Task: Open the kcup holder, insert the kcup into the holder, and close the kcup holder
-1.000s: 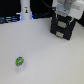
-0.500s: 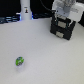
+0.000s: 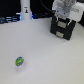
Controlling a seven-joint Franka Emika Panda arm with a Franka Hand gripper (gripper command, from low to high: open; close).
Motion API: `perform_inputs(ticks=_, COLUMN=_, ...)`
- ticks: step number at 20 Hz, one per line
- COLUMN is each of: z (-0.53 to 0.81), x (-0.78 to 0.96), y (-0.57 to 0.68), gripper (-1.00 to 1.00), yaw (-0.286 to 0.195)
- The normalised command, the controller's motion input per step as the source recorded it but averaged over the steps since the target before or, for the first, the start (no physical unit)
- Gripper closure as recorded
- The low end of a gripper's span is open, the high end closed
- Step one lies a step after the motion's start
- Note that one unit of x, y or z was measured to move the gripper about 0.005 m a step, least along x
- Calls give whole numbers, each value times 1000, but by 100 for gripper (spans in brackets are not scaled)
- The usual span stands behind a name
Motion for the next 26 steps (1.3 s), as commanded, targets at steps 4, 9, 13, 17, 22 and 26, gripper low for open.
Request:
perform_inputs(ticks=4, z=282, x=816, y=-141, gripper=100, yaw=-20)
perform_inputs(ticks=9, z=209, x=928, y=-270, gripper=100, yaw=-39)
perform_inputs(ticks=13, z=173, x=949, y=-326, gripper=100, yaw=-43)
perform_inputs(ticks=17, z=141, x=955, y=-343, gripper=100, yaw=-49)
perform_inputs(ticks=22, z=177, x=950, y=-371, gripper=100, yaw=-47)
perform_inputs(ticks=26, z=171, x=931, y=-384, gripper=100, yaw=-47)
